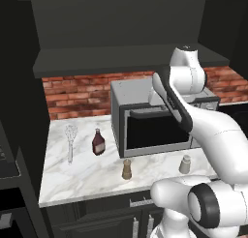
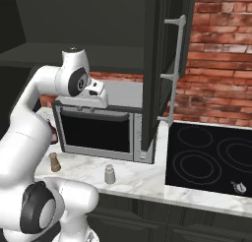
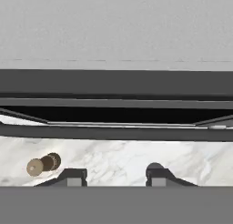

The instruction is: There are various items on the counter. Only move the condiments/shakers into the cabinet.

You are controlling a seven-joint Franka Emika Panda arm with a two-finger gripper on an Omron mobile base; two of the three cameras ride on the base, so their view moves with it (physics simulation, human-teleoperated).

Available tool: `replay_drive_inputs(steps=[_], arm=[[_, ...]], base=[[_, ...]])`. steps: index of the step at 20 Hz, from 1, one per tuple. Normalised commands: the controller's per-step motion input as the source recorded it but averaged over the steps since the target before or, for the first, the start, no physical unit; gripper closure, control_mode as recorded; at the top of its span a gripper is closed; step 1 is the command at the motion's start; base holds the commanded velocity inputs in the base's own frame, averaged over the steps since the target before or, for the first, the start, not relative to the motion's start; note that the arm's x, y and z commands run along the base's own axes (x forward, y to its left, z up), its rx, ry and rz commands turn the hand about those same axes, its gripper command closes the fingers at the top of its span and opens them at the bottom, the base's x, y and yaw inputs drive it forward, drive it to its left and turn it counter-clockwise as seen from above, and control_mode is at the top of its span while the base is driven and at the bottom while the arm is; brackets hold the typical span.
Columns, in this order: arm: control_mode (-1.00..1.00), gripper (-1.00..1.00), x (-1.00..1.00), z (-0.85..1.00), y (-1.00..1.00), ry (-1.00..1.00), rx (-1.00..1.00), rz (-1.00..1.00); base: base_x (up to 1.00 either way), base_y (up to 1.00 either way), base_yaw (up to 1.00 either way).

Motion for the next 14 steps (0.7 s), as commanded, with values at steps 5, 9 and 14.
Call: replay_drive_inputs(steps=[5, 9, 14], arm=[[-1.00, -1.00, -0.29, -0.09, 0.07, 0.00, -0.03, 0.00], [-1.00, -1.00, -0.57, -0.09, 0.31, 0.00, -0.07, 0.00], [-1.00, -1.00, -0.40, -0.09, 0.54, 0.00, -0.09, -0.05]], base=[[0.00, 0.00, 0.00], [0.00, 0.00, 0.00], [0.00, 0.00, 0.00]])
